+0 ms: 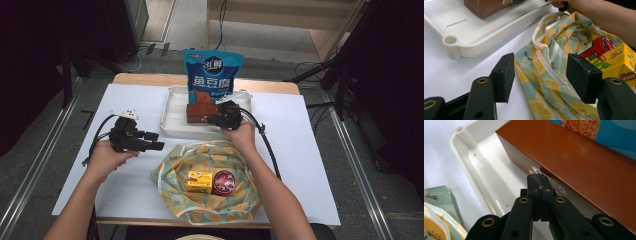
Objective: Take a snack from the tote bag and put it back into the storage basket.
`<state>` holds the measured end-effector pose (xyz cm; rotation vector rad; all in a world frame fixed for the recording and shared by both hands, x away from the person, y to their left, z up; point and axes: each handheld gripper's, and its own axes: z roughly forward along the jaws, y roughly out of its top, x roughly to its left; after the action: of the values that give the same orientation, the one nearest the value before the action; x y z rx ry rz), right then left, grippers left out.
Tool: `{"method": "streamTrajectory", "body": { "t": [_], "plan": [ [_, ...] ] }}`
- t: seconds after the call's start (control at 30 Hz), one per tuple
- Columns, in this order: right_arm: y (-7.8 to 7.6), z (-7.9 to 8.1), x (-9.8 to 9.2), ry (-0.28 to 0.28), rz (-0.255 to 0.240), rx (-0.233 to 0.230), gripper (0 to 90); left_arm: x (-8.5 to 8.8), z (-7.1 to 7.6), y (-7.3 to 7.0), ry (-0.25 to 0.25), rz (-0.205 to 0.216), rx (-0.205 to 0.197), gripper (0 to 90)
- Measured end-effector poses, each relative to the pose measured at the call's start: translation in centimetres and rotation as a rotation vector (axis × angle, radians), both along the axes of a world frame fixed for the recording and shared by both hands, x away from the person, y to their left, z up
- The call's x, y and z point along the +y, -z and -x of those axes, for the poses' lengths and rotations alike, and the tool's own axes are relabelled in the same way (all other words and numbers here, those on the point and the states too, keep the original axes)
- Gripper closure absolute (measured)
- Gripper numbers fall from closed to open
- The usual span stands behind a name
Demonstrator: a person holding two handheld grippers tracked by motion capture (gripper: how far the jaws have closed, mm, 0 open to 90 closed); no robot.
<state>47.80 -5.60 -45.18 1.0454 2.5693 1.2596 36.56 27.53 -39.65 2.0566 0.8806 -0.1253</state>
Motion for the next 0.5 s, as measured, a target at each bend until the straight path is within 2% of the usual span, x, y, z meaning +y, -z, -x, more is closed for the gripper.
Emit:
{"method": "streamTrajectory", "body": {
  "t": [0.17, 0.5],
  "plan": [
    [0.0, -0.3, 0.1, 0.013, 0.0, -0.007, 90.0, -0.1, 0.0, 0.0, 0.002, -0.004, 0.0, 40.5],
    [0.0, -1.4, 0.7, 0.025, 0.012, 0.007, 90.0, -0.4, 0.1, 0.1, 0.013, -0.012, -0.013, 40.7]
  ]
}}
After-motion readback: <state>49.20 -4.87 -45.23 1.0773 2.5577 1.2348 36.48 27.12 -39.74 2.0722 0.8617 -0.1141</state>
